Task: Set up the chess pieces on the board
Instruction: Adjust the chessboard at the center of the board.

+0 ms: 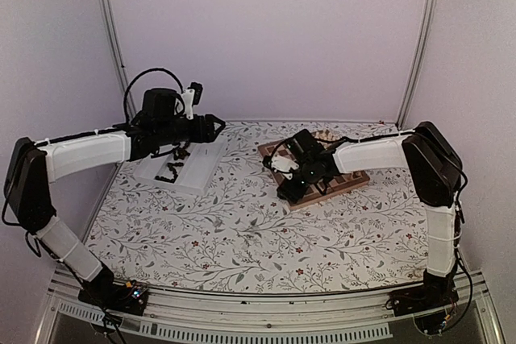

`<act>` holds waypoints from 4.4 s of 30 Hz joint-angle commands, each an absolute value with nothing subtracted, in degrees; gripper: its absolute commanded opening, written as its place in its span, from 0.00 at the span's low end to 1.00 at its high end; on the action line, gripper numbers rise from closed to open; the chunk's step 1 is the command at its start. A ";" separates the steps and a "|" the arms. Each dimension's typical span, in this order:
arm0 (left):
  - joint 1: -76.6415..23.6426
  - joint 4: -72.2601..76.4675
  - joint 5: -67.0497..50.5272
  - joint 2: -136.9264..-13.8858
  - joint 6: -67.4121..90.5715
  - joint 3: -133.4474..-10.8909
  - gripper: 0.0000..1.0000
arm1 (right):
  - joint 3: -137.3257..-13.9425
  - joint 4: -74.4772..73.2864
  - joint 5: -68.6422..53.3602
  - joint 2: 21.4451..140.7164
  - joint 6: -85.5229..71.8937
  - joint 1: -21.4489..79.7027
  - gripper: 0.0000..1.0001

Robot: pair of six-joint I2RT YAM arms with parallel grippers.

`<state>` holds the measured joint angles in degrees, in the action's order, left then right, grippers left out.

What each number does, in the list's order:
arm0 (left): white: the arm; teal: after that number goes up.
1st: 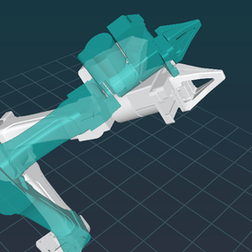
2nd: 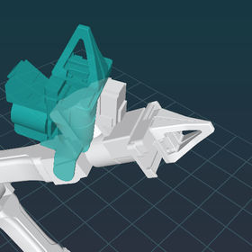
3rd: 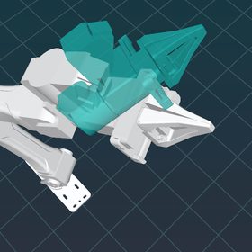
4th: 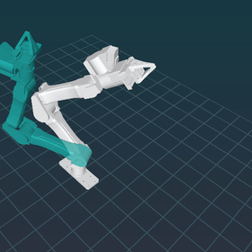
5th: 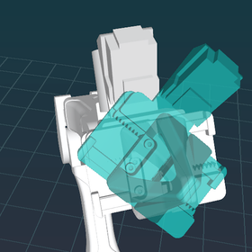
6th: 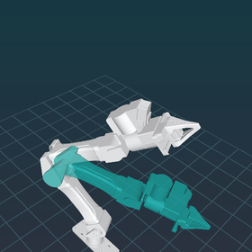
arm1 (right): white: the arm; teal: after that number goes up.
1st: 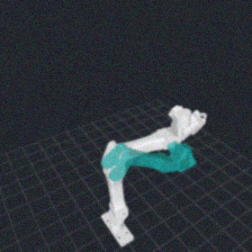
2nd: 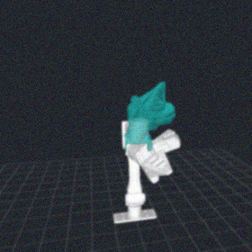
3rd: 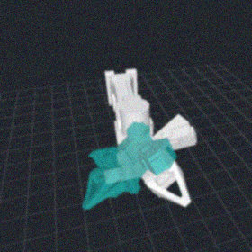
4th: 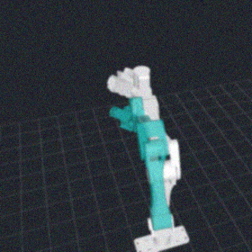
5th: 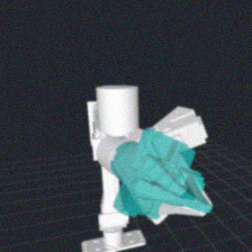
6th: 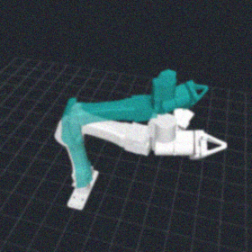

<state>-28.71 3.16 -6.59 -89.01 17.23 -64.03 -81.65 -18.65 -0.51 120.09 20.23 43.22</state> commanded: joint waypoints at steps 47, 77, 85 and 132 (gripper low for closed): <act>-37.45 1.84 -25.21 -139.89 19.01 -103.36 0.85 | -56.71 -27.33 -26.52 92.02 11.97 -11.49 0.00; -38.88 -6.11 -18.59 -139.54 11.82 -105.11 0.99 | -59.88 -22.40 -28.95 110.44 11.08 -8.66 0.03; -39.01 -10.94 -21.68 -140.06 10.73 -105.72 0.99 | -60.94 -22.32 -30.31 109.99 11.07 -7.47 0.04; -35.79 -30.51 9.00 -109.72 12.03 -84.92 0.97 | -61.15 -23.58 -31.33 101.63 16.98 -11.14 0.37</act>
<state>-41.30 -21.80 2.07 -104.84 10.98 -83.37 -61.49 -23.11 -30.59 105.25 15.27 -11.09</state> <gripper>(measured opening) 0.970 0.347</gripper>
